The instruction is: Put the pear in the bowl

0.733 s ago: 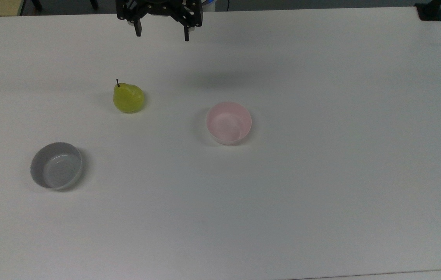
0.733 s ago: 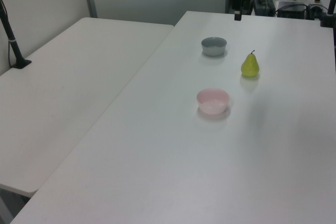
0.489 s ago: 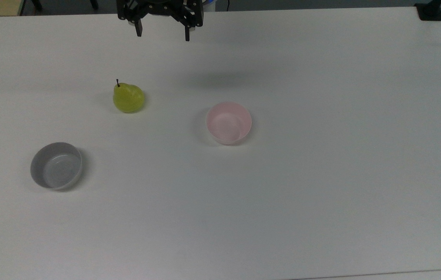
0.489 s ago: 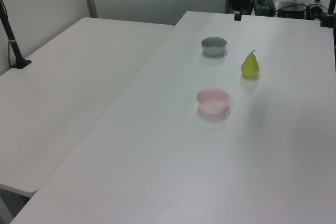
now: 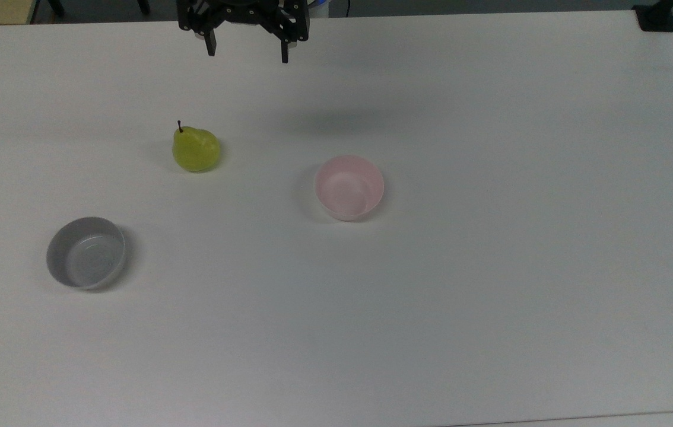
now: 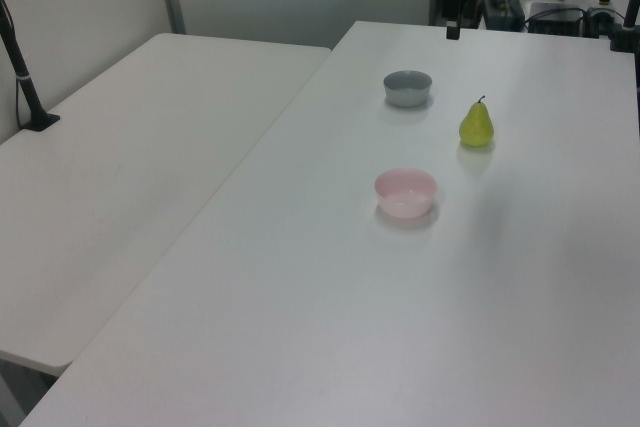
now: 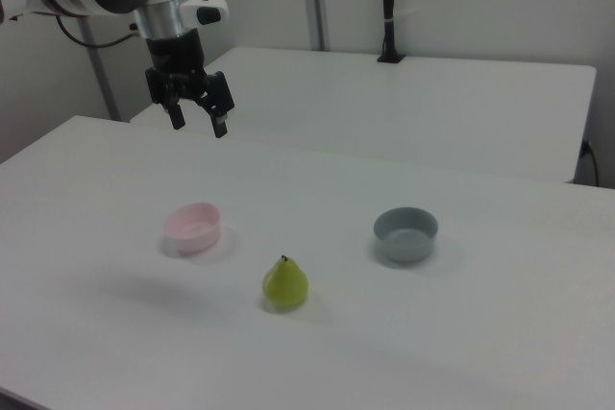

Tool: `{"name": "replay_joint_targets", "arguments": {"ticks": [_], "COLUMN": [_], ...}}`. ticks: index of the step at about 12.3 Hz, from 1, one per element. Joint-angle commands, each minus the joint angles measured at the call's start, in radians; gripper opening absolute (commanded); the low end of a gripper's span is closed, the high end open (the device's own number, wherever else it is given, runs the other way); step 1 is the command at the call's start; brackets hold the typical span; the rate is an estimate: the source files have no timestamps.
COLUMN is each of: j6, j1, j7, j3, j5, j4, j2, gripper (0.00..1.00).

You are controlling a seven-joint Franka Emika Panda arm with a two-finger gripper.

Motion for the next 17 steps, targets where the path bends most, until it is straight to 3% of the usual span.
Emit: {"name": "replay_joint_targets", "arguments": {"ticks": [1,7,11,15,17], "j6": [0.008,0.011,0.107,0.401,0.459], "j1": [-0.011,-0.146,-0.174,-0.180,-0.180], "j7": [0.012,-0.100,-0.100,-0.099,-0.097], "j3": [-0.018,-0.018,-0.018,-0.018,-0.018], "j5": [0.008,0.007,0.005,-0.054,-0.065], "j4": [-0.005,-0.041,-0.188,-0.415,-0.434], "j2": [-0.002,-0.008,-0.010,0.018,0.074], "gripper": [1.00,1.00,1.00,1.00,1.00]}}
